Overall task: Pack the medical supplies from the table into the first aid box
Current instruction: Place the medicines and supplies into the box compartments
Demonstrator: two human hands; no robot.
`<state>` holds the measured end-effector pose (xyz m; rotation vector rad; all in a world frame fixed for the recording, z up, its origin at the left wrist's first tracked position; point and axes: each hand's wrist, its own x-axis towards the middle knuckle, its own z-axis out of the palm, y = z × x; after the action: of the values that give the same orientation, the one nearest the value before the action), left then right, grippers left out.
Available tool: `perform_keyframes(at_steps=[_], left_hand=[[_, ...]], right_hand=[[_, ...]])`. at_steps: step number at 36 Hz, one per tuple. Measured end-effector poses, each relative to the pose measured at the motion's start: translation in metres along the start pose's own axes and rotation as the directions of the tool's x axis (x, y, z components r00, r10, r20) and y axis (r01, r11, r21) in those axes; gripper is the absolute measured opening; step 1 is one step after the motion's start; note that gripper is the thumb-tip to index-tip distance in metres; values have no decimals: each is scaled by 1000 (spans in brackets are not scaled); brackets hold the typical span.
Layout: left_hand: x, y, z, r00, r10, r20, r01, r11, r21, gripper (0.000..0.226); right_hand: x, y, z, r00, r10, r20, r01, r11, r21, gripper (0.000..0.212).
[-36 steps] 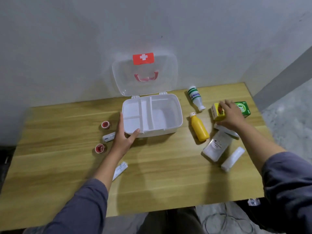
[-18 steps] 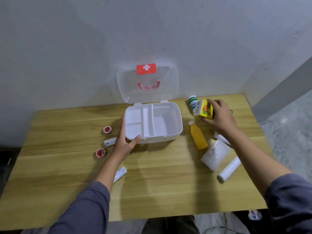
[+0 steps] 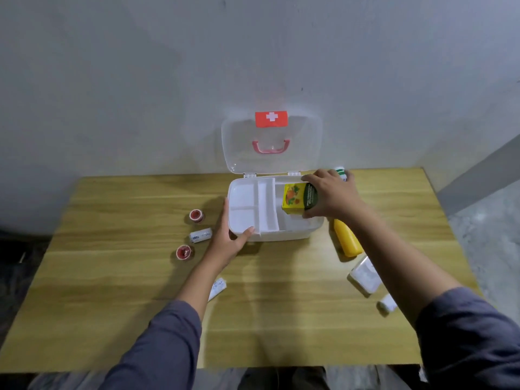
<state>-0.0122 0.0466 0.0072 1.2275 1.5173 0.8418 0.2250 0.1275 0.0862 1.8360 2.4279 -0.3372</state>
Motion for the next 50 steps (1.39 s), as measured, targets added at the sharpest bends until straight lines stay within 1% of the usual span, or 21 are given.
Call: perform_keyframes(at_steps=[3,5,9,14,18,20,24,29,32,34,38,40,41,43,45,47,50], left_hand=[[0,0,-1,1000,4,0,-4,1000,7,90],[0,0,-1,1000,9,5,-9,1000,5,91],[0,1,-1,1000,14,6,-14,1000,-2,90],[-1,1,-2,1000,22,10,-22,1000,6,91],[0,0,-2,1000,30,7,-30,999,21,90],[1,-1,-2,1000,28,10,-28,999,23,90],[1,-2,-2,999,36,10,-36,999,29,90],[2,-2,-1,998,50,23,-51,998,21,89],[2,-3,0,998,55,27,-56,998,26,89],[3,-4,0,998,56,26,-56,998,34,89],[4,-7,0,998,64,19,-65,997,39,90],[4,-8,0,998,64,17,-64,997,38,90],[4,-8,0,998,62,16,-62,997,40,90],[4,-8,1,998,65,15,-66,997,44,90],[3,-7,0,998,65,22,-66,997,47,90],[3,-7,0,997,64,31,-66,996,54,89],[3,-8,1,997,65,34,-66,996,52,89]], right_hand=[[-2,6,-8,999,28,21,-26,998,-59,82],[-2,9,-12,999,39,14,-38,998,-42,77],[3,5,-9,1000,27,-10,-26,997,77,75],[12,-10,13,999,-30,22,27,990,140,77],[17,-21,33,995,-59,75,33,949,313,80],[19,-23,42,994,-58,89,21,929,369,82],[23,-22,48,993,-54,105,10,927,376,83],[26,-22,52,973,-29,229,-31,967,254,71],[27,-25,55,960,1,281,-65,974,219,73],[30,-27,57,963,-4,268,-57,974,218,74],[33,-26,61,987,-24,160,-30,944,329,80],[31,-26,65,993,-22,116,-21,934,356,79],[30,-27,67,996,-2,93,-31,935,354,77],[27,-29,71,995,89,37,-96,927,363,74],[23,-32,75,977,211,-18,-184,889,420,72],[20,-33,76,954,297,-46,-239,842,483,71],[20,-34,76,940,340,-2,-281,781,558,68]])
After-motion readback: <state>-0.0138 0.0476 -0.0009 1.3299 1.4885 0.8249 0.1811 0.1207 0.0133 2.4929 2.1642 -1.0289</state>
